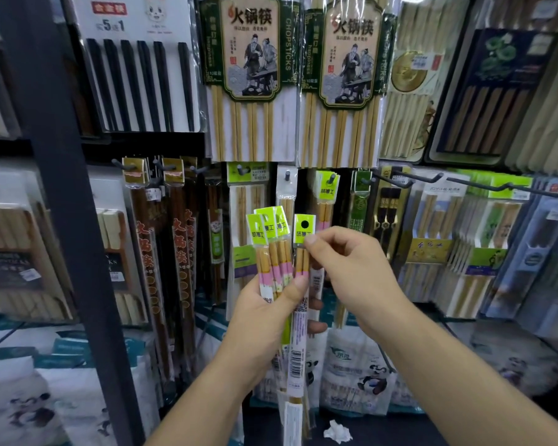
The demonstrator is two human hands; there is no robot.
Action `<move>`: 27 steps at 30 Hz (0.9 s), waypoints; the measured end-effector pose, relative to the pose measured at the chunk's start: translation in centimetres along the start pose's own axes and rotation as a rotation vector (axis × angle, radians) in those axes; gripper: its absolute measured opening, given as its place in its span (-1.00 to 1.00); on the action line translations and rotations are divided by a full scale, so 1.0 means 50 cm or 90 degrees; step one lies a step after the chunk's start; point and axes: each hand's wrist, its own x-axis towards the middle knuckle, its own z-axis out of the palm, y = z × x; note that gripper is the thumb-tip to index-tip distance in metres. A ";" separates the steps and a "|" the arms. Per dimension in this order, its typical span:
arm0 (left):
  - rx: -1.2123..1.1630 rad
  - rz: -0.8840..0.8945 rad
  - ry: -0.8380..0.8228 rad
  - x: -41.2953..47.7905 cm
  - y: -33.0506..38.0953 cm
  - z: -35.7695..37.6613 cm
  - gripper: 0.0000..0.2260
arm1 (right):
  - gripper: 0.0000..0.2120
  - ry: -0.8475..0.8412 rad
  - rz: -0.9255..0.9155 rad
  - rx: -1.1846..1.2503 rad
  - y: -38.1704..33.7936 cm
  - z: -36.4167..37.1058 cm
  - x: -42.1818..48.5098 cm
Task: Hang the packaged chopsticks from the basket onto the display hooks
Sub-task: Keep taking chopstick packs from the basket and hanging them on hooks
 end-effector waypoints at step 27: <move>0.143 -0.004 0.103 0.017 -0.022 -0.031 -0.98 | -0.68 0.180 -0.045 -0.060 -0.004 -0.030 0.111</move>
